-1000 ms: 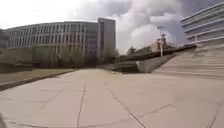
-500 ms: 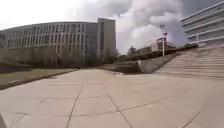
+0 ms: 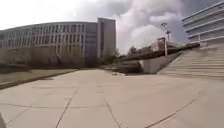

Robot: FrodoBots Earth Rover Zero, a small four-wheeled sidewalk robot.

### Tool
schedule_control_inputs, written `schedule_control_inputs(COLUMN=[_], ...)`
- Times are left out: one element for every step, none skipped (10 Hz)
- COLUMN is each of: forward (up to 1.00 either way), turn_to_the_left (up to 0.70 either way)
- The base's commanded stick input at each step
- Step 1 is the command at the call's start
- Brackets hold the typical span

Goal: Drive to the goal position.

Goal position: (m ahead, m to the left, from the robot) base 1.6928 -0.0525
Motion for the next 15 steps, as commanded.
schedule_control_inputs(forward=[1.00,1.00,1.00,1.00,1.00,1.00,1.00,1.00,1.00,1.00,1.00,1.00,1.00,1.00,1.00], turn_to_the_left=[0.00,0.02,0.03,0.06,0.25,0.35,0.36,0.10,0.01,0.00,0.00,0.00,0.00,0.00,0.00])
